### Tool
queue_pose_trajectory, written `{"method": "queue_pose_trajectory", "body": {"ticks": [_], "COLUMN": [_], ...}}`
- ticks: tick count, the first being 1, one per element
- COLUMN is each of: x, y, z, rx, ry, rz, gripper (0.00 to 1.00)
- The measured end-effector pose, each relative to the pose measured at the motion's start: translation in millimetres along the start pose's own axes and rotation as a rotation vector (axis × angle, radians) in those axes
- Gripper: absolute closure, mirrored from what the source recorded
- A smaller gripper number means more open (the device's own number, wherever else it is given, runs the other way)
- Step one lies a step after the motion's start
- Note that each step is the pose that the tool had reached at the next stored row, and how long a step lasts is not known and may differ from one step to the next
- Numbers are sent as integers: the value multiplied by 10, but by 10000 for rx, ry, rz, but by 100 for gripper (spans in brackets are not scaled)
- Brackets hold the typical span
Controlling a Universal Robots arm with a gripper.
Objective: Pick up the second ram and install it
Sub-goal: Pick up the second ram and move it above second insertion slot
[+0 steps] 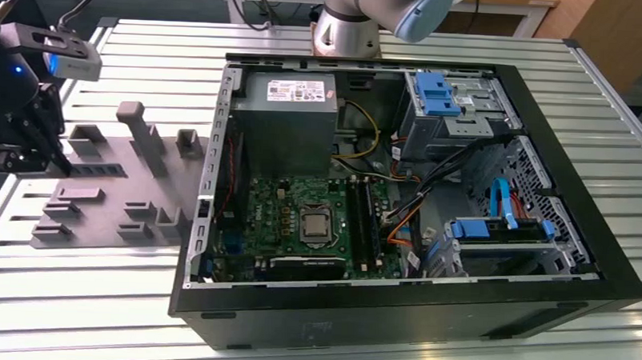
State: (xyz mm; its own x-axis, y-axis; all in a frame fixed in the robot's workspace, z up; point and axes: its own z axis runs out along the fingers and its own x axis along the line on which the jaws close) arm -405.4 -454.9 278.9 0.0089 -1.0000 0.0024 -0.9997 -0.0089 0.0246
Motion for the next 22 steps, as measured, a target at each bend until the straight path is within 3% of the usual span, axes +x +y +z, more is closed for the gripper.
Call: {"method": "queue_pose_trajectory", "body": {"ticks": [22], "x": [0], "y": [5], "z": [-192], "rx": [-1], "ry": [1], "rz": [0], "gripper": [86]}}
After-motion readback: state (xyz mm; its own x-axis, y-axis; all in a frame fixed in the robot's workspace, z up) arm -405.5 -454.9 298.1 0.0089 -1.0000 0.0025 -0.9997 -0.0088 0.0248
